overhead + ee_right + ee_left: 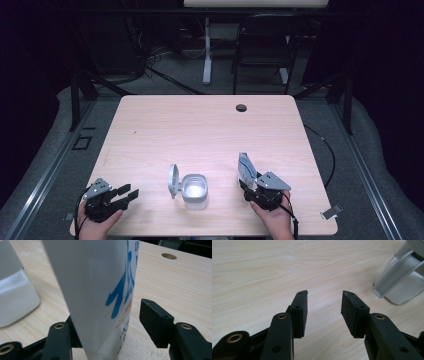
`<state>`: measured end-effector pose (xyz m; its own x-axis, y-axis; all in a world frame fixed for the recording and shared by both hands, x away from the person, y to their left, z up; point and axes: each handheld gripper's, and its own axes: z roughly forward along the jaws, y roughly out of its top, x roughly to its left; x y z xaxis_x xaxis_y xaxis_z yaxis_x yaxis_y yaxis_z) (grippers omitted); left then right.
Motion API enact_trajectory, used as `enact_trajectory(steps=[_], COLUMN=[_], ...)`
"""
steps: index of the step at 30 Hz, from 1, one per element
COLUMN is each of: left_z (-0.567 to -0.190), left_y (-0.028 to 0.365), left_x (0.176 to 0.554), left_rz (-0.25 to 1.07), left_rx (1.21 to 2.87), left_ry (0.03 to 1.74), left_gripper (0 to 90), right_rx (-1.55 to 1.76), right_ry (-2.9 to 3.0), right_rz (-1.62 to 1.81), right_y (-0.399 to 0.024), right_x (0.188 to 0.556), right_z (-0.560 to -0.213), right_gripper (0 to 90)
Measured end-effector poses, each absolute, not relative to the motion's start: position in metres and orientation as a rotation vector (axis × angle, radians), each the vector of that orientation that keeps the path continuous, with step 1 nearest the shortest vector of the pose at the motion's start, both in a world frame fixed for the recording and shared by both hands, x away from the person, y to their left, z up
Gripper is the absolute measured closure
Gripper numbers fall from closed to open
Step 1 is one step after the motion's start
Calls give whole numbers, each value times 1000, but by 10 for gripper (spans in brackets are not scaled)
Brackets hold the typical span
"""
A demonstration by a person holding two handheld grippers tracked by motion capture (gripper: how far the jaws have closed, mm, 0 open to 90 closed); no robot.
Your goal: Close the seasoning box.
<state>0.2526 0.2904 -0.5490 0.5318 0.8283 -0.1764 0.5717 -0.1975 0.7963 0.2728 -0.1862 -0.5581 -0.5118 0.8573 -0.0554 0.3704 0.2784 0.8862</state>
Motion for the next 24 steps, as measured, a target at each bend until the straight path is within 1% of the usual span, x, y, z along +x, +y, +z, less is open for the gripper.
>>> enact_trajectory(steps=[14,24], left_z=[-546,-544], left_y=[292,288], left_x=[252,251], left_rz=[377,376], left_rx=[1879,1884], left_ry=[1144,1131], left_gripper=[573,573], right_rx=[1097,1064], right_ry=[2032,2057], right_rz=[1169,1147], right_y=[-190,-192], right_x=[273,270], right_z=[-562,-556], right_gripper=[386,376])
